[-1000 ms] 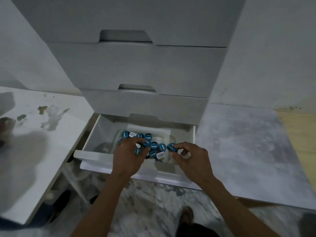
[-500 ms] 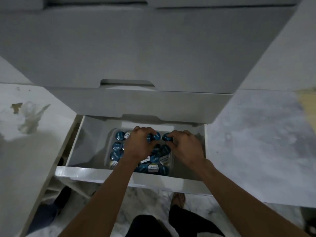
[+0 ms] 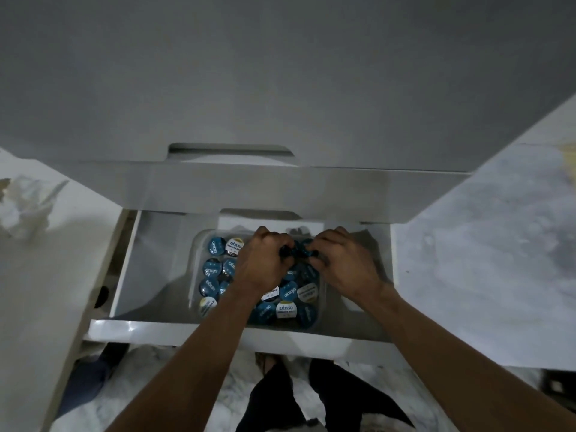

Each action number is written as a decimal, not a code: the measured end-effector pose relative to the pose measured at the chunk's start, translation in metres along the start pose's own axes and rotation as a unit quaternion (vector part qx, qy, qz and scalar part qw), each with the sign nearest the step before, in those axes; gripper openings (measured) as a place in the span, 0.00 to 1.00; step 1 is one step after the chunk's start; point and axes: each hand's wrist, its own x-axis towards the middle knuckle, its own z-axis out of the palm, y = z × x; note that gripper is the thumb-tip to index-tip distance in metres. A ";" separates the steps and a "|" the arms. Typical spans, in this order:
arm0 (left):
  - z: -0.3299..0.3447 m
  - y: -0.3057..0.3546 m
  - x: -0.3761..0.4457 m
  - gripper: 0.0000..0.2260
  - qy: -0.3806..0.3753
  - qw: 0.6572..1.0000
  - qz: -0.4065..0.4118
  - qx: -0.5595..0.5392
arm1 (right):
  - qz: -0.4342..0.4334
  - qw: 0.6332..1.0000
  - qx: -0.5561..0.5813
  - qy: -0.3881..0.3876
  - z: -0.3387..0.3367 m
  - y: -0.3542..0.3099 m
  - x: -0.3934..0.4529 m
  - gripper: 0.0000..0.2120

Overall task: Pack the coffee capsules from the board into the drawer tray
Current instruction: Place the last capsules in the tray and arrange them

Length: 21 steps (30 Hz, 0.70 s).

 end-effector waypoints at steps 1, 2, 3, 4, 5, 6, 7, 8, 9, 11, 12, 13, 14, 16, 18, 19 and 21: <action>0.001 -0.001 0.000 0.14 -0.001 1.000 -0.001 0.000 | -0.007 1.000 -0.008 0.002 0.000 0.000 0.001 0.08; 0.002 -0.002 0.000 0.14 0.000 1.000 -0.002 0.001 | -0.013 1.000 -0.016 0.000 0.000 0.000 0.002 0.08; 0.004 -0.003 0.001 0.14 -0.001 1.000 -0.003 0.002 | -0.017 1.000 -0.024 -0.003 0.000 0.000 0.002 0.08; 0.005 -0.004 0.001 0.14 -0.003 1.000 -0.004 0.004 | -0.018 0.999 -0.031 -0.007 0.000 0.000 0.003 0.08; 0.006 -0.004 0.002 0.14 -0.005 1.000 -0.004 0.007 | -0.018 0.999 -0.035 -0.009 0.000 -0.001 0.003 0.08; 0.007 -0.004 0.002 0.14 -0.007 1.000 -0.002 0.011 | -0.018 0.999 -0.038 -0.011 0.000 -0.001 0.004 0.08; 0.008 -0.004 0.003 0.14 -0.008 1.000 0.003 0.015 | -0.017 0.999 -0.042 -0.016 0.000 -0.001 0.005 0.08; 0.010 -0.005 0.003 0.14 -0.008 1.000 0.008 0.019 | -0.016 0.999 -0.046 -0.022 0.000 0.000 0.005 0.08; 0.011 -0.005 0.003 0.13 -0.007 1.000 0.012 0.024 | -0.017 0.998 -0.052 -0.028 0.000 0.000 0.006 0.08; 0.012 -0.007 0.003 0.12 -0.004 0.999 0.021 0.034 | -0.022 0.997 -0.063 -0.032 0.000 0.000 0.007 0.07; 0.013 -0.007 0.003 0.11 -0.001 0.999 0.027 0.036 | -0.023 0.997 -0.067 -0.033 0.000 0.000 0.007 0.06; 0.014 -0.008 0.003 0.10 0.002 0.999 0.033 0.037 | -0.024 0.997 -0.071 -0.031 0.000 0.000 0.007 0.06; 0.015 -0.009 0.003 0.10 0.003 0.998 0.040 0.039 | -0.025 0.996 -0.076 -0.030 0.001 0.000 0.007 0.05; 0.017 -0.011 0.005 0.10 0.003 0.997 0.062 0.050 | -0.027 0.996 -0.083 -0.029 0.001 -0.001 0.005 0.04; 0.018 -0.013 0.006 0.09 0.009 0.995 0.077 0.055 | -0.027 0.996 -0.081 -0.027 0.002 -0.001 0.004 0.04; 0.018 -0.013 0.007 0.09 0.013 0.995 0.083 0.057 | -0.025 0.996 -0.079 -0.026 0.002 -0.001 0.004 0.04; 0.018 -0.014 0.007 0.08 0.017 0.994 0.090 0.060 | -0.022 0.996 -0.079 -0.024 0.002 -0.001 0.005 0.04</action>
